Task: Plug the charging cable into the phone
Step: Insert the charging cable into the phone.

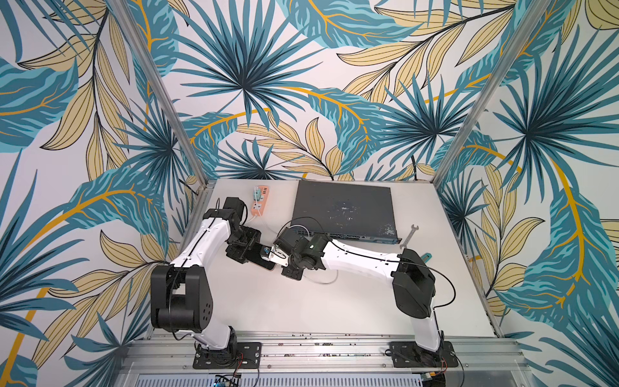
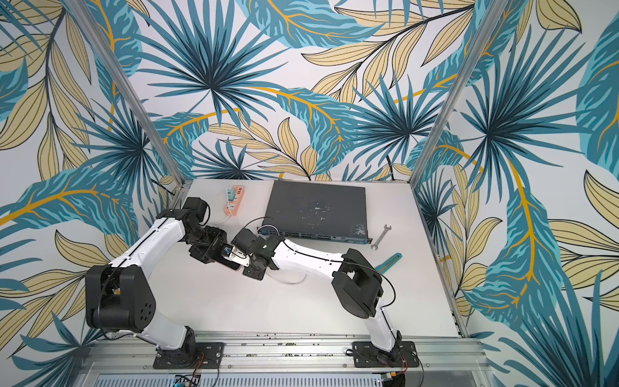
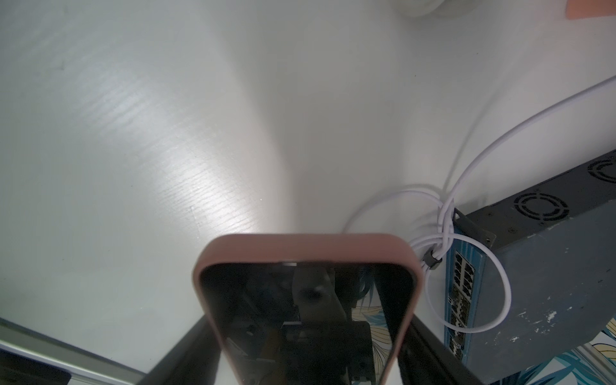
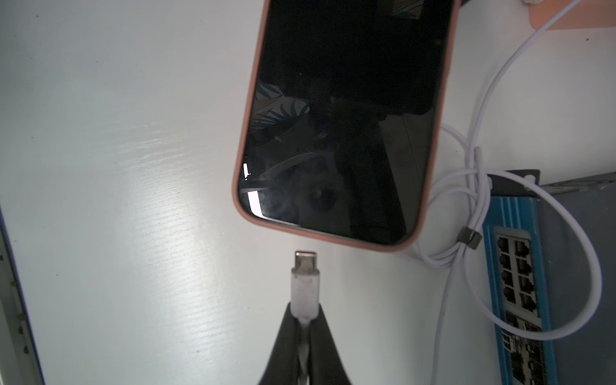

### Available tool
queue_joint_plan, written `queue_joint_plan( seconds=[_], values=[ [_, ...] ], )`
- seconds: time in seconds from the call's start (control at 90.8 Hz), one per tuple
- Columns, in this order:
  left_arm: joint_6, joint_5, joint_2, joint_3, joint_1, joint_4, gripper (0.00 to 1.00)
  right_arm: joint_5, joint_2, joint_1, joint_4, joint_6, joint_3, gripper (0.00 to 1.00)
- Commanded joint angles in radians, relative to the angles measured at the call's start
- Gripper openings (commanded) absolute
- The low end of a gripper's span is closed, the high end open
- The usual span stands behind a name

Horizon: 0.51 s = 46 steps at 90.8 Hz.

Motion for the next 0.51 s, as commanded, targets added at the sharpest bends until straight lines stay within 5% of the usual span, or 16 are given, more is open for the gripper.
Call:
queue_joint_plan(
  seconds=[0.0,0.496],
  values=[
    [-0.004,0.024,-0.035,0.011,-0.001,0.004,0.00,-0.016,0.036,0.004,-0.015,0.014,-0.004,0.00],
    [0.005,0.020,-0.035,-0.001,-0.016,0.006,0.00,0.005,0.040,0.004,-0.020,0.014,0.018,0.00]
  ],
)
